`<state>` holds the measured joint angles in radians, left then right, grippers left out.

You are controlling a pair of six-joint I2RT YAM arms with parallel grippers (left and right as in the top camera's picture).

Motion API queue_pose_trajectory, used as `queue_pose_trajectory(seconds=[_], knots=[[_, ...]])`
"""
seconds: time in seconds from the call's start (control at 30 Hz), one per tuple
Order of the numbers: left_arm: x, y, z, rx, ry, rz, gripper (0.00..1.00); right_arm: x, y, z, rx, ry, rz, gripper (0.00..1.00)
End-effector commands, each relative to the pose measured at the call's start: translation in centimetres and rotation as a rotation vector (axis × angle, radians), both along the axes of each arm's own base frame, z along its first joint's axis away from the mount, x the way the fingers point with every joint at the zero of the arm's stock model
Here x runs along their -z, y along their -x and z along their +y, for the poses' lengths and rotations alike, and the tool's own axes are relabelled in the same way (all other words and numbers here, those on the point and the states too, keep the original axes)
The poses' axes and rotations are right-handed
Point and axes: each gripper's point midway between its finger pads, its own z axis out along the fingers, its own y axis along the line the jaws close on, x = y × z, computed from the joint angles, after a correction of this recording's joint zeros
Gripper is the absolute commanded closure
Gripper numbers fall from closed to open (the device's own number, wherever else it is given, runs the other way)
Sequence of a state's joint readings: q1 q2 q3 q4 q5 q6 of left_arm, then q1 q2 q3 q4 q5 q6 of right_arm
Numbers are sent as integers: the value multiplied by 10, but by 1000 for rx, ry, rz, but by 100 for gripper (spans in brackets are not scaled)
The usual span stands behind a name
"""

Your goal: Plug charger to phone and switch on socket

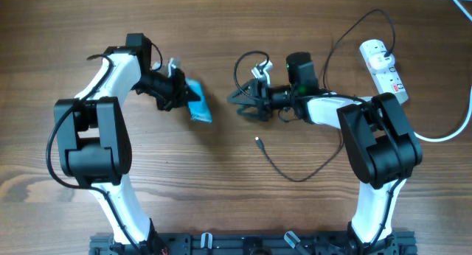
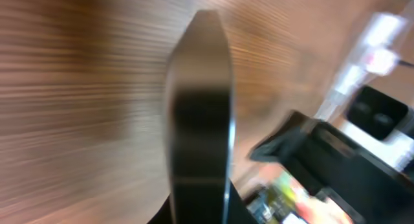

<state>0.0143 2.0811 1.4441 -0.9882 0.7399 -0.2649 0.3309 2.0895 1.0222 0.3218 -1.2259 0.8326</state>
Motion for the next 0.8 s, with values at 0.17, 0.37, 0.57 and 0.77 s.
queue_pose_trajectory(seconds=[0.17, 0.37, 0.57, 0.77], knots=[[-8, -1, 52, -14, -553, 35, 96, 81, -26, -38, 173, 439, -174, 0], [-21, -5, 50, 8, -849, -23, 96, 81, -26, -38, 173, 439, -176, 0], [-22, -4, 17, 96, -905, -108, 96, 81, -26, -38, 172, 440, -174, 0], [-22, -2, 2, 90, -897, -120, 96, 81, -25, -38, 171, 442, -171, 0]])
